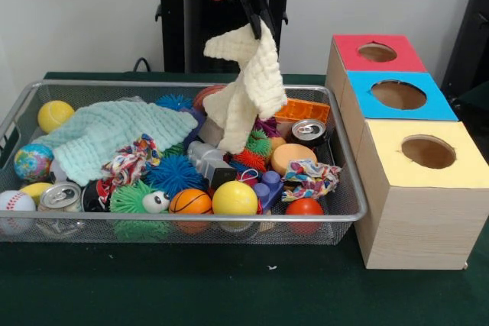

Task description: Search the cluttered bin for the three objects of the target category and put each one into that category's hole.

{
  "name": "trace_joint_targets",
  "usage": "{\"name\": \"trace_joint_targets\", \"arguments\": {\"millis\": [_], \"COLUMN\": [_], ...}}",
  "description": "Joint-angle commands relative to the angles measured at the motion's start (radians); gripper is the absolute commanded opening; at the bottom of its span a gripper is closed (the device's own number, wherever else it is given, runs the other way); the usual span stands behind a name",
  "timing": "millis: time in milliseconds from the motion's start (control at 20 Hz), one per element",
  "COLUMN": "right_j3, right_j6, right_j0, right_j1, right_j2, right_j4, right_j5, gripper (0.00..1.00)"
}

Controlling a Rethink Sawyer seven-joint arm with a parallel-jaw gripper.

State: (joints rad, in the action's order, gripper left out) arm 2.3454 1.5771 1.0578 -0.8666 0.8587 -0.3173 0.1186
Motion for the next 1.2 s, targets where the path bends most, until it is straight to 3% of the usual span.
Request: {"name": "trace_joint_targets", "arguments": {"millis": [50, 350, 850, 1050, 1200], "right_j3": [0.055, 0.071, 0.067, 0.053, 0.031], "right_j6": [0.219, 0.228, 0.197, 0.197, 0.161], "right_j0": [0.016, 0.018, 0.015, 0.002, -0.01], "right_j1": [0.056, 0.092, 0.1, 0.094, 0.046], "right_j2": [0.087, 0.123, 0.14, 0.093, 0.053], "right_j4": [0.075, 0.107, 0.093, 0.09, 0.063], "right_j5": [-0.074, -0.102, -0.125, -0.127, -0.107], "gripper": [0.0, 0.0, 0.0, 0.0, 0.0]}}
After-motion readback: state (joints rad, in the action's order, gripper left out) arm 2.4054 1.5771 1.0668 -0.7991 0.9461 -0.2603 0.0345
